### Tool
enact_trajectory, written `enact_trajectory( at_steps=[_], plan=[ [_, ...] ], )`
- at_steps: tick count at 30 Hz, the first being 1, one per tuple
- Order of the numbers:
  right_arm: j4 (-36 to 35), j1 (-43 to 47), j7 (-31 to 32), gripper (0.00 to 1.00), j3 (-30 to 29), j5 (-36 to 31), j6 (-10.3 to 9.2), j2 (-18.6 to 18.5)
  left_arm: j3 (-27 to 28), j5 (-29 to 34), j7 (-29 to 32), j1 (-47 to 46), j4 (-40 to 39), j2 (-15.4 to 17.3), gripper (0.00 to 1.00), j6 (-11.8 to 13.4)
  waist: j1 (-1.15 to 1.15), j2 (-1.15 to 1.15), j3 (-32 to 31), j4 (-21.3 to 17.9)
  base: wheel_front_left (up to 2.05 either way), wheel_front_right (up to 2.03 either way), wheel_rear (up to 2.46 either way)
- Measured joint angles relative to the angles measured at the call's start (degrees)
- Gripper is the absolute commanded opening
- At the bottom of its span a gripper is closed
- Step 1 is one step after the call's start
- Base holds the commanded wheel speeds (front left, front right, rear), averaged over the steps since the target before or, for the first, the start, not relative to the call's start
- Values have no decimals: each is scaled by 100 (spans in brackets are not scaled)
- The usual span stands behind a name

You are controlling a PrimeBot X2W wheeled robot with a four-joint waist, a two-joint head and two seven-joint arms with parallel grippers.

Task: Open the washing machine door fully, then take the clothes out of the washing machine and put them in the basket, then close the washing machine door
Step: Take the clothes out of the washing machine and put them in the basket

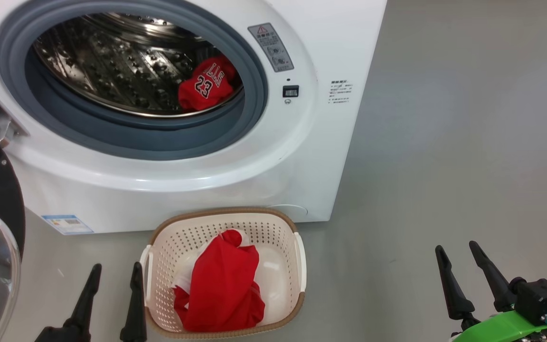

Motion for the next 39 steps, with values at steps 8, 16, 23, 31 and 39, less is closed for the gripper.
enact_trajectory(
  at_steps=[8,16,23,31,39],
  plan=[
    [-24,-144,0,100,20,-1,0,59,-223,-172,-1,-799,318,0,100,-54,0,0,296,30,0,0,0],
    [-54,-524,0,100,67,-1,0,130,-410,-70,-1,-2237,1204,37,100,-258,0,0,747,-6,0,0,0],
    [-85,-881,0,100,127,-1,0,164,-558,-193,-1,-3786,2098,193,100,-312,0,0,1214,-86,0,0,0],
    [-125,-1240,0,100,164,0,0,203,-1243,-755,-2,-5277,3388,537,100,-313,0,0,1763,-243,0,0,0],
    [-159,-1526,0,100,213,7,0,245,-2030,-1514,9,-6552,4462,813,100,-313,0,0,2237,-442,0,0,0]
  ],
)
